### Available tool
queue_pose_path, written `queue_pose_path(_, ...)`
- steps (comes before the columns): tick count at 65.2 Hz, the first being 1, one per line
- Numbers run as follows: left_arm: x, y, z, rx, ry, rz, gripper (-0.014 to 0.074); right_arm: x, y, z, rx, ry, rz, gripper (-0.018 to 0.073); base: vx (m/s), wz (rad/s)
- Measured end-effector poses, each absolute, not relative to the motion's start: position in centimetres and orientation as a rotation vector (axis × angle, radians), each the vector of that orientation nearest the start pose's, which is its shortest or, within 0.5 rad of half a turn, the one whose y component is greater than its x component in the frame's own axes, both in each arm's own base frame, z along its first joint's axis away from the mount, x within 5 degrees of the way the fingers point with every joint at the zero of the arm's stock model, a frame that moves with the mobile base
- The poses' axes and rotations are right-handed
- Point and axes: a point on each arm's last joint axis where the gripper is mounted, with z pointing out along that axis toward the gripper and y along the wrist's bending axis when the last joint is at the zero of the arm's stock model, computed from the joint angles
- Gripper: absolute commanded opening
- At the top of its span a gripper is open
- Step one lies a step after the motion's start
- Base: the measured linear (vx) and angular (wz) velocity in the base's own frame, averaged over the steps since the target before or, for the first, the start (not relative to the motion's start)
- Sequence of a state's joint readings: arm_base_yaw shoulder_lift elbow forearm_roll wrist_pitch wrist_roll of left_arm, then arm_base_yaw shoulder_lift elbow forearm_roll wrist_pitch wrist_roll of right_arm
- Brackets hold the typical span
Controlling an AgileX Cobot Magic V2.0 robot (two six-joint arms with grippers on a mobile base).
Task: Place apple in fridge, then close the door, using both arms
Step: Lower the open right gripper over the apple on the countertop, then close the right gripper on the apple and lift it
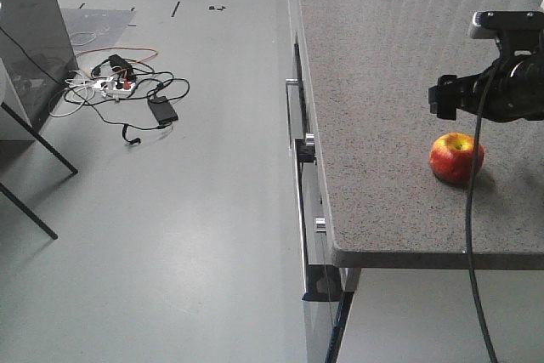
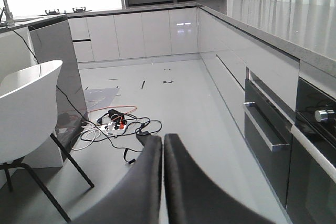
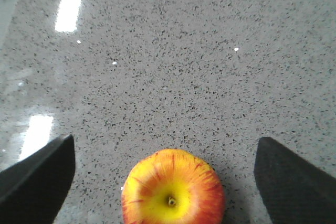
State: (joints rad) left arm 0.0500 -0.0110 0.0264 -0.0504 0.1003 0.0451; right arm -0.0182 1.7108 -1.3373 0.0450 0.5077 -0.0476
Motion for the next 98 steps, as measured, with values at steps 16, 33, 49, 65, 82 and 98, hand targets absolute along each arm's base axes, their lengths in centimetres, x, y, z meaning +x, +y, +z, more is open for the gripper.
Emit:
queue_pose_path(16,5.7,0.2,19.6,-0.04,1.599,0.031,-0.0007,40.3,-0.5,24.5,-0.003,2.459,0.012,0.0643,0.0,0.0)
queue_pose_path(33,5.7,0.2,19.6,-0.04,1.599,0.031,-0.0007,41.1,-0.6,21.5,-0.004,2.533,0.009,0.0636,0.0,0.0)
queue_pose_path(49,5.7,0.2,19.6,-0.04,1.599,0.031,-0.0007,41.1,-0.7,21.0,-0.023,2.556,-0.009,0.0567,0.0,0.0)
queue_pose_path(65,5.7,0.2,19.6,-0.04,1.599,0.031,-0.0007,41.0,-0.7,20.9,-0.038,2.575,-0.025,0.0345,0.0,0.0)
queue_pose_path(82,5.7,0.2,19.6,-0.04,1.599,0.031,-0.0007,40.1,-0.7,24.2,-0.029,2.506,-0.018,0.0226,0.0,0.0)
queue_pose_path(98,5.7,0.2,19.6,-0.04,1.599,0.031,-0.0007,35.0,-0.1,35.4,-0.005,2.202,0.058,0.0228,0.0,0.0)
